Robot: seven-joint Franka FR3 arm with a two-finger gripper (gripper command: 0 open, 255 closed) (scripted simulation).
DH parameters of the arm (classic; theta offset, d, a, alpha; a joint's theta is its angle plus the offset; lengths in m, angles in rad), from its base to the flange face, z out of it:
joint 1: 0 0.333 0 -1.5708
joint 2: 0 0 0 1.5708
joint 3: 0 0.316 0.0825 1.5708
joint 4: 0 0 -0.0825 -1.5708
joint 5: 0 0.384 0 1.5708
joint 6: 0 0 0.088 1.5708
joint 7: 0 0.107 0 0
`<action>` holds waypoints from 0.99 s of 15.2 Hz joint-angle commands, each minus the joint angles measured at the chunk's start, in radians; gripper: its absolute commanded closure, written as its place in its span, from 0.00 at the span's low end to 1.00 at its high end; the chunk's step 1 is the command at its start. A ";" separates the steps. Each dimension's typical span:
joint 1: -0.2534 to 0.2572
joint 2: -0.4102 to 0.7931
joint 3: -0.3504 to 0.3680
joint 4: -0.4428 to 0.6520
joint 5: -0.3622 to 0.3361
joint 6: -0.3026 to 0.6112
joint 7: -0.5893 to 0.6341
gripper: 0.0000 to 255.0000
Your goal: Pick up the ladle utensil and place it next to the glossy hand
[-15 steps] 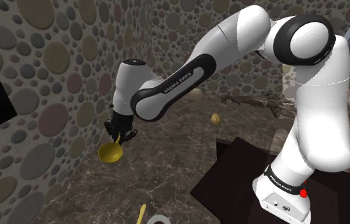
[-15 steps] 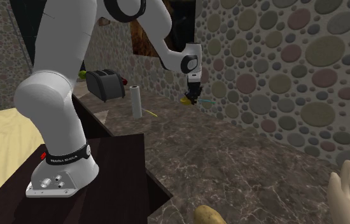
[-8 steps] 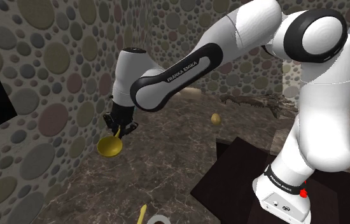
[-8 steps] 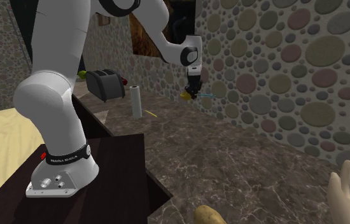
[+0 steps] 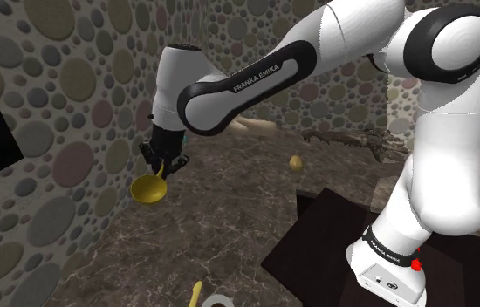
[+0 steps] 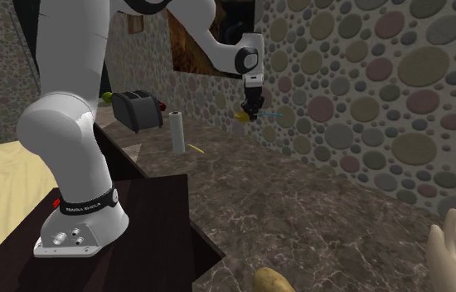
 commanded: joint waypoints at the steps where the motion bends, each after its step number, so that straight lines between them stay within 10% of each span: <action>1: -0.002 -0.012 0.003 0.011 0.005 -0.023 -0.003 1.00; 15: -0.250 -0.117 -0.054 -0.121 0.138 -0.016 -0.378 1.00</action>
